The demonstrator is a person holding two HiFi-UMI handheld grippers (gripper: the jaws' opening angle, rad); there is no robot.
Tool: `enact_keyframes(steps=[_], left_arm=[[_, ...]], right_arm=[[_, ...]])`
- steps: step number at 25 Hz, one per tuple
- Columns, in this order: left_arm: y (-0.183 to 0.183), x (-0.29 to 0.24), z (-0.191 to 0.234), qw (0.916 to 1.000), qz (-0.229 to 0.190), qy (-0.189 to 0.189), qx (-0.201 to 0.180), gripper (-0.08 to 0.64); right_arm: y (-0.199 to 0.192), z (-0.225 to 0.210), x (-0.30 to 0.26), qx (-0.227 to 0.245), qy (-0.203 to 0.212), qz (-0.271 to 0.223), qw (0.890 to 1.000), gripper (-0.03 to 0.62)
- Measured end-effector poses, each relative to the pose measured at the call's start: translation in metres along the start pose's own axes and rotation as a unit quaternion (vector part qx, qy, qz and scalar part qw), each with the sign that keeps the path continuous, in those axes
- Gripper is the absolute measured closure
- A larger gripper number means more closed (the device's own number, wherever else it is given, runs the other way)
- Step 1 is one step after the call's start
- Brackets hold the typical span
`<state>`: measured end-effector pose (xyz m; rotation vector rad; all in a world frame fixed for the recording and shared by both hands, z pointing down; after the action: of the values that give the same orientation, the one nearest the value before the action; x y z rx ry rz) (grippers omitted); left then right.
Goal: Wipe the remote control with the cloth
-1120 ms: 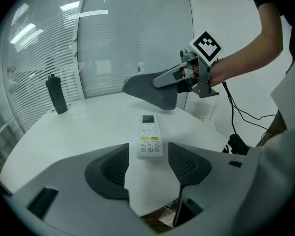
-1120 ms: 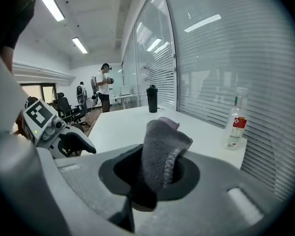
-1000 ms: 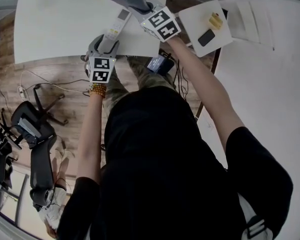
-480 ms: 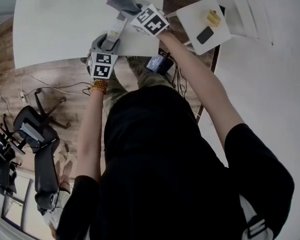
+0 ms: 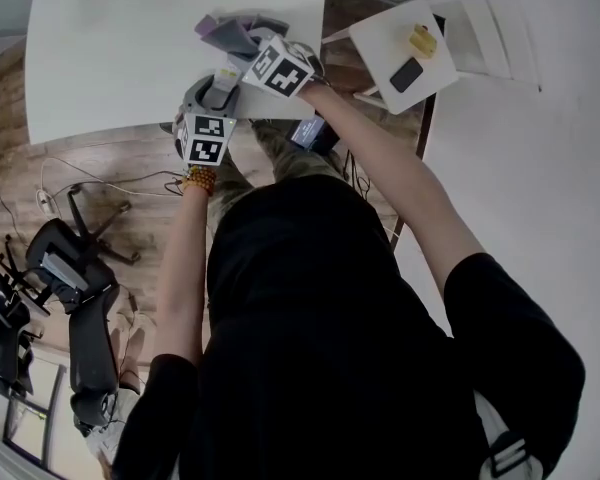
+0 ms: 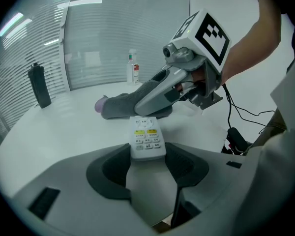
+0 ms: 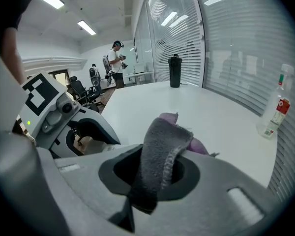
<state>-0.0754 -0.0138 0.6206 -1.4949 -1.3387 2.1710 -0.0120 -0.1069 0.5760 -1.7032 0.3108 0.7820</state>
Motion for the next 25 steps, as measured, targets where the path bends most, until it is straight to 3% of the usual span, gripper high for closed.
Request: enact_keyframes(steps=[5, 14, 25], left_arm=[[-0.003, -0.001, 0.000, 1.0000, 0.004, 0.000, -0.004, 0.341], [-0.002, -0.002, 0.000, 1.0000, 0.005, 0.000, -0.006, 0.341], [0.000, 0.000, -0.001, 0.9999, 0.012, -0.002, -0.004, 0.341]], right_arm=[[0.002, 0.004, -0.001, -0.015, 0.012, 0.006, 1.000, 0.522], [0.005, 0.032, -0.001, 0.054, 0.089, 0.038, 0.994, 0.522], [0.004, 0.060, -0.007, 0.012, 0.149, 0.039, 0.988, 0.522]])
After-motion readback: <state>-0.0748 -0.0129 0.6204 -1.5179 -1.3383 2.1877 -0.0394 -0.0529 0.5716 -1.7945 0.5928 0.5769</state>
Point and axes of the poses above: the fingertips, and each gripper's own axes: x backward along the fingers, z to its left, y out of its top, the point moved 6 cm from there along x, backward along the fingers, and after that the axes turned 5 degrees about -z, right-handed, at the moved point
